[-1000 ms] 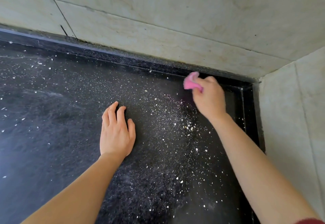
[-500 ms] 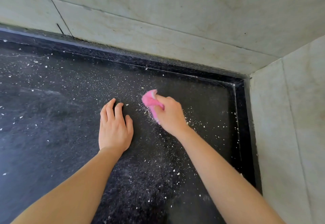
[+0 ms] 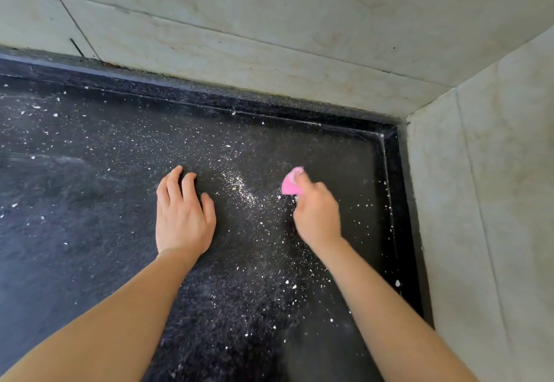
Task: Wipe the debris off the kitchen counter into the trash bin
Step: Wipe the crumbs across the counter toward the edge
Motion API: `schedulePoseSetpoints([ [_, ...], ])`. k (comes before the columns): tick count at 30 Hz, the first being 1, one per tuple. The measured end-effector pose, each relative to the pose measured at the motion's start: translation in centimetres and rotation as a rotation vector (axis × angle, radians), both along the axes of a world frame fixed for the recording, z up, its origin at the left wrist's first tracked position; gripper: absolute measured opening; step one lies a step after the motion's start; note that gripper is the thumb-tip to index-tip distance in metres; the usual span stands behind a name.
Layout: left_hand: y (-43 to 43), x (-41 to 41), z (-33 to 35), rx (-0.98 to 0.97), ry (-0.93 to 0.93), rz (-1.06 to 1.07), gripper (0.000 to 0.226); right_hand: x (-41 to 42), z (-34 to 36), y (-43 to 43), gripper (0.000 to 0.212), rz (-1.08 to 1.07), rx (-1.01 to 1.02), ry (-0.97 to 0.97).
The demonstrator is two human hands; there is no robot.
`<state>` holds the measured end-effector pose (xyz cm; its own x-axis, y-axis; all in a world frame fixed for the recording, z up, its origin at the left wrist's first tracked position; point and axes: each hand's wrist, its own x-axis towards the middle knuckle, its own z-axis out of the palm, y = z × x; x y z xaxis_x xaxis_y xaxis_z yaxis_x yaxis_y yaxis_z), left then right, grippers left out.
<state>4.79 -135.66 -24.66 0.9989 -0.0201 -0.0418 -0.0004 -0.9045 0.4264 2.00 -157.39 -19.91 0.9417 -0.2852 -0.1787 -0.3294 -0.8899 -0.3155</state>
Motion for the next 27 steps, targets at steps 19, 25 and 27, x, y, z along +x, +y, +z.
schedulePoseSetpoints([
  [19, -0.1, 0.0, 0.0, 0.000, -0.009, 0.014, 0.040, 2.2, 0.4, -14.5, 0.041, -0.076, -0.510, 0.131],
  [25, 0.1, 0.0, -0.2, 0.039, -0.028, -0.015, 0.047, -3.6, 2.9, -12.1, 0.026, -0.174, -0.154, 0.219],
  [27, 0.1, 0.1, -0.2, 0.035, -0.033, -0.021, 0.048, -3.1, 4.0, -13.4, 0.025, -0.153, -0.096, 0.183],
])
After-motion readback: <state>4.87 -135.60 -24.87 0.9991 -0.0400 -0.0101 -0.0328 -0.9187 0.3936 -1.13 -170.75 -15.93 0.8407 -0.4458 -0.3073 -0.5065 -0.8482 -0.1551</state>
